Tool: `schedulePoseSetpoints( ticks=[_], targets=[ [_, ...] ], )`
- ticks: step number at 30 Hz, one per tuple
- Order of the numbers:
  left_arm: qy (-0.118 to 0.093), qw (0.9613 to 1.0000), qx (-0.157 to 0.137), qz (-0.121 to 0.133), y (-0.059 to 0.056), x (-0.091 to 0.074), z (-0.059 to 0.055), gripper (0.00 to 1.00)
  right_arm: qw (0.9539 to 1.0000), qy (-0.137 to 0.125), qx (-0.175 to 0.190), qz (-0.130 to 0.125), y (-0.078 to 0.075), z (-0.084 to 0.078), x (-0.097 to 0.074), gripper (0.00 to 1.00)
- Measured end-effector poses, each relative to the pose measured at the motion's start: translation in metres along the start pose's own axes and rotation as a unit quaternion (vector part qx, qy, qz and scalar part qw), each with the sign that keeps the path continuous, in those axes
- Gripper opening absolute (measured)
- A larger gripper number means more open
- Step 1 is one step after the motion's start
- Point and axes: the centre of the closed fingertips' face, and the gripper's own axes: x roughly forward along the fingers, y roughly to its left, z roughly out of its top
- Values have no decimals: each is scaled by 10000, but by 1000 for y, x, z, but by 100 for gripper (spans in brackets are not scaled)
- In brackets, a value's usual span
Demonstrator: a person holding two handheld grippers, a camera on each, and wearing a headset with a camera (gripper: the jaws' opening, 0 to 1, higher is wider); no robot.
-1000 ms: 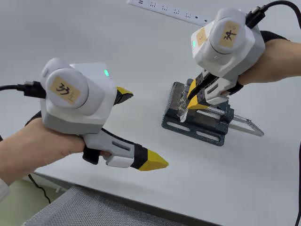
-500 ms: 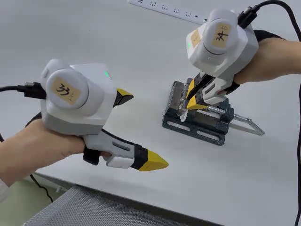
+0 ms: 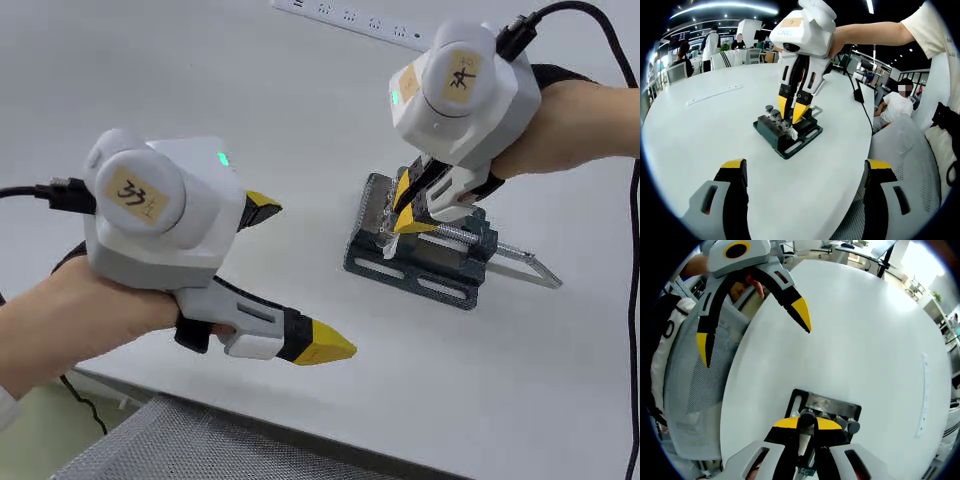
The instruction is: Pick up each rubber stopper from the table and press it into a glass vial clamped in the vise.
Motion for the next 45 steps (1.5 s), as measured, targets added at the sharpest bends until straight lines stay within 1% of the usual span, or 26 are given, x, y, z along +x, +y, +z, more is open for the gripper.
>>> schedulePoseSetpoints(
  ticks=[4, 9, 13, 15, 18, 23, 26, 29, 30, 32, 33, 36, 38, 41, 43, 45],
  targets=[
    [20, 10000, 2, -11, 0, 1, -1, 97, 10000, 11, 2, 10, 0, 0, 0, 6],
    [18, 10000, -11, -22, -2, 2, -1, 97, 9998, 70, 146, 63, -1, 2, 1, 5],
    [11, 10000, -11, -41, -3, 3, 0, 97, 9995, 228, 191, 75, -1, 3, 2, 5],
    [14, 10000, -9, -43, -3, 3, 0, 97, 9991, 318, 282, 84, -3, 3, 3, 5],
    [16, 10000, -7, -53, -3, 3, 0, 97, 9990, 386, 228, 78, -1, 3, 3, 5],
    [17, 10000, -13, -58, -3, 4, -1, 97, 9983, 463, 336, 53, 1, 1, 2, 4],
    [1, 10000, -25, -65, -3, 4, 0, 97, 9983, 476, 328, 35, 2, 2, 1, 4],
    [10, 10000, -21, -67, -2, 4, -1, 96, 9980, 494, 388, 3, 2, 2, 1, 4],
    [15, 10000, -26, -70, -2, 4, -2, 96, 9977, 501, 462, -5, 1, 2, 1, 4],
    [8, 10000, -21, -80, -3, 4, -1, 96, 9976, 512, 464, -8, 2, 2, 1, 4],
    [2, 10000, -20, -78, -3, 5, -1, 96, 9969, 518, 589, -26, 2, 2, 1, 4],
    [0, 10000, -28, -79, -2, 5, -1, 96, 9959, 535, 733, -57, 1, 2, 1, 4],
    [15, 10000, -19, -85, -3, 5, -2, 96, 9946, 518, 899, -78, 1, 3, 1, 4],
    [16, 9999, -23, -98, -4, 6, -2, 96, 9946, 474, 914, -89, -1, 3, 1, 4],
    [20, 9999, -16, -98, -4, 6, -2, 96, 9948, 421, 926, -101, 0, 4, 1, 5],
    [16, 9999, -21, -98, -4, 6, -2, 96, 9955, 403, 848, -111, -1, 3, 1, 5]
  ],
)
